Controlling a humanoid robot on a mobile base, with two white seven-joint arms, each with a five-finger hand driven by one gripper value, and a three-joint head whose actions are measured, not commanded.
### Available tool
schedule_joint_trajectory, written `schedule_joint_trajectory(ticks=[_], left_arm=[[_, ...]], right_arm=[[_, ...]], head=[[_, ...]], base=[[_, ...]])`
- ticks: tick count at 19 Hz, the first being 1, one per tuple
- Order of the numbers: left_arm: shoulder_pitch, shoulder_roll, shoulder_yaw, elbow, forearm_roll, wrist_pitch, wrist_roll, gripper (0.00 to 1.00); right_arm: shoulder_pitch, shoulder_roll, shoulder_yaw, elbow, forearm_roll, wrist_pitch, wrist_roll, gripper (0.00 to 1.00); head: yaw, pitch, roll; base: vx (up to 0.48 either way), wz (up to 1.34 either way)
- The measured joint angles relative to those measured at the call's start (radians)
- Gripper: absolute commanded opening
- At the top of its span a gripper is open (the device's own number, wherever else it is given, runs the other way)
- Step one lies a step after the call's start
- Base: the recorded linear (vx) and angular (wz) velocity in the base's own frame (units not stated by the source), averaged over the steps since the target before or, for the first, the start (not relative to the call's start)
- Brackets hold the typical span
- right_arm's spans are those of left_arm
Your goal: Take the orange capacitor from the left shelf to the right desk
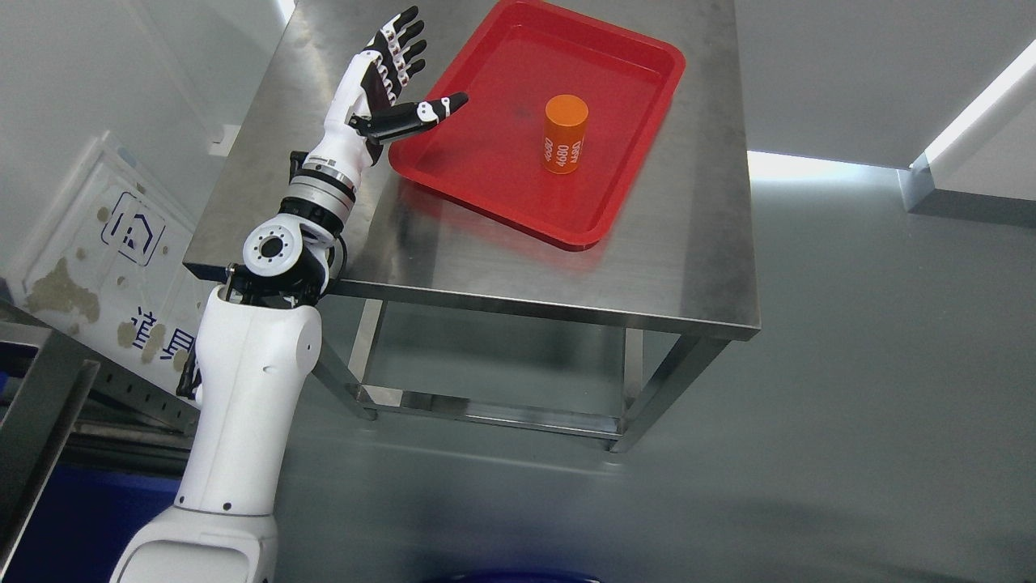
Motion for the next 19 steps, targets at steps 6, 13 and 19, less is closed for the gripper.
schedule_joint_trajectory(ticks=[6, 13, 19], left_arm=[[0.079, -0.008, 0.036, -0.115, -0.002, 0.000, 0.002, 1.00], [0.148, -0.014, 0.059, -0.188, -0.005, -0.005, 0.044, 1.00], [0.175, -0.016, 0.079, -0.223, -0.015, -0.006, 0.058, 1.00]], right_arm=[[0.000, 0.000, 0.000, 0.000, 0.000, -0.002, -0.003, 1.00], [0.000, 0.000, 0.000, 0.000, 0.000, -0.004, -0.006, 1.00], [0.000, 0.000, 0.000, 0.000, 0.000, -0.004, -0.006, 1.00]], head=[[0.0000, 0.000, 0.000], [0.0000, 0.000, 0.000], [0.0000, 0.000, 0.000]], base=[[0.000, 0.00], [0.000, 0.00], [0.000, 0.00]])
